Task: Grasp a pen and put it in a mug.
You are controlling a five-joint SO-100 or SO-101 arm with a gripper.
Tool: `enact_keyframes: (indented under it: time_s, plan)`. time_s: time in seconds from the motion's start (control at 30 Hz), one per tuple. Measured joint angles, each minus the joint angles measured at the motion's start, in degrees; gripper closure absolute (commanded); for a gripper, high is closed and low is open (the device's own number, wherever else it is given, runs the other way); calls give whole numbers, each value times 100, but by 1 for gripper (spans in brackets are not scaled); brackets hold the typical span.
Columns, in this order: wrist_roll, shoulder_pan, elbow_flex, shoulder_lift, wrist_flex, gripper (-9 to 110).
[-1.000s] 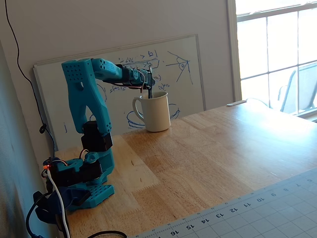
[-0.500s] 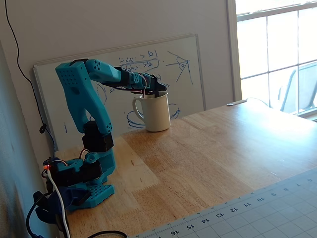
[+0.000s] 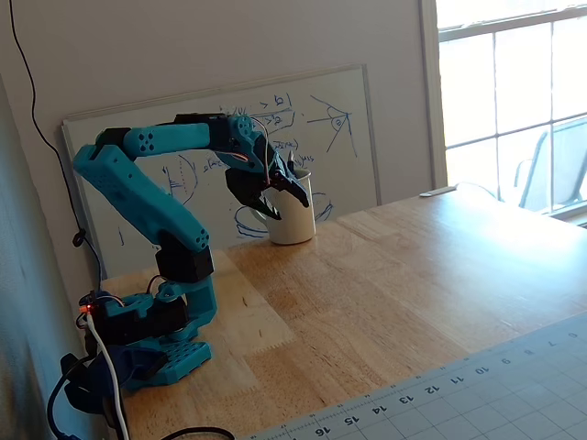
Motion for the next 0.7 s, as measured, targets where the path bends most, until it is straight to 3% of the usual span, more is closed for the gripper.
enact_keyframes:
  time_s: [0.2,0.37,0.7]
  plan:
    - [-2496,1011,0,1239,2118,91]
    - [-4166,1767,290,2329,2883,99]
    - [-5106,2487,2224,5010,3050,101]
